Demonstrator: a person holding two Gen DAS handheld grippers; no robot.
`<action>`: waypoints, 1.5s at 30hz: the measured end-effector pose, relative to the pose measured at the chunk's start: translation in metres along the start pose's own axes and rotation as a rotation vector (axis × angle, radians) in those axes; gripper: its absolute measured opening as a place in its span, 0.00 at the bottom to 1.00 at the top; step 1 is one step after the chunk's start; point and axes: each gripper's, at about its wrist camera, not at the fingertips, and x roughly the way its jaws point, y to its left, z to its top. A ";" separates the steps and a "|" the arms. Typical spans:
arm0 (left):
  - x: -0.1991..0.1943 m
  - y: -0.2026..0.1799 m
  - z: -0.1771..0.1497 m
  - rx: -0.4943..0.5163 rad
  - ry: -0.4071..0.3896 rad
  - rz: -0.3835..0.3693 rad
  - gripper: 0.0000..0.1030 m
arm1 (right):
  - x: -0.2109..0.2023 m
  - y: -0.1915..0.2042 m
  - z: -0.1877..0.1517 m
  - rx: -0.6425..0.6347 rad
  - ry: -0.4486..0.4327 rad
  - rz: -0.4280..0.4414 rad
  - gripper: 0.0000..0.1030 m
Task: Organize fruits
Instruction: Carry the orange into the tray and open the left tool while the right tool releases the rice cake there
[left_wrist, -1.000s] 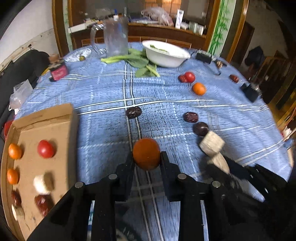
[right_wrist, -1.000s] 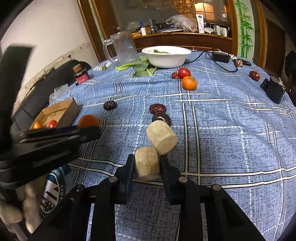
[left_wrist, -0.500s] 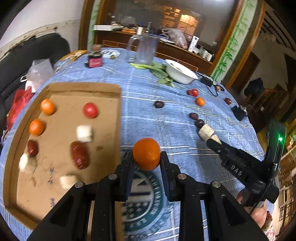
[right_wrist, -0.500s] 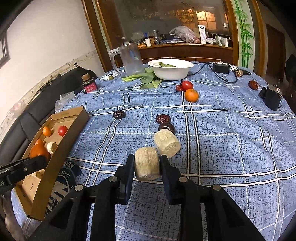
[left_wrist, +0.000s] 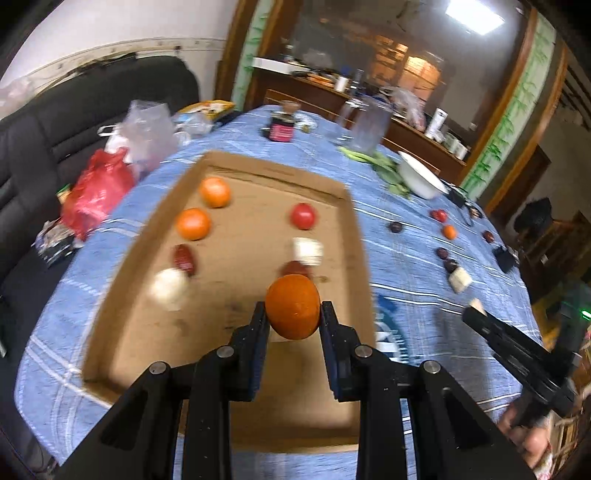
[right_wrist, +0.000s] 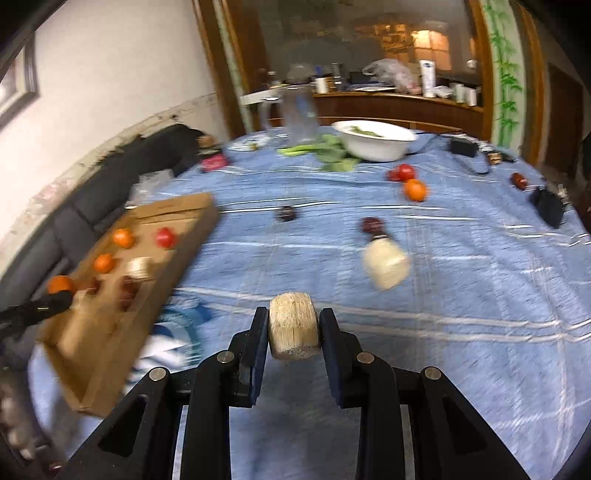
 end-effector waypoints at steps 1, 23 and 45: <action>-0.001 0.005 0.000 -0.007 -0.001 0.012 0.26 | -0.002 0.008 0.000 -0.012 0.000 0.018 0.29; 0.018 0.062 -0.015 -0.029 0.042 0.210 0.26 | 0.063 0.160 -0.028 -0.248 0.211 0.227 0.30; -0.004 0.063 -0.015 -0.044 -0.023 0.183 0.59 | 0.057 0.183 -0.039 -0.378 0.129 0.126 0.51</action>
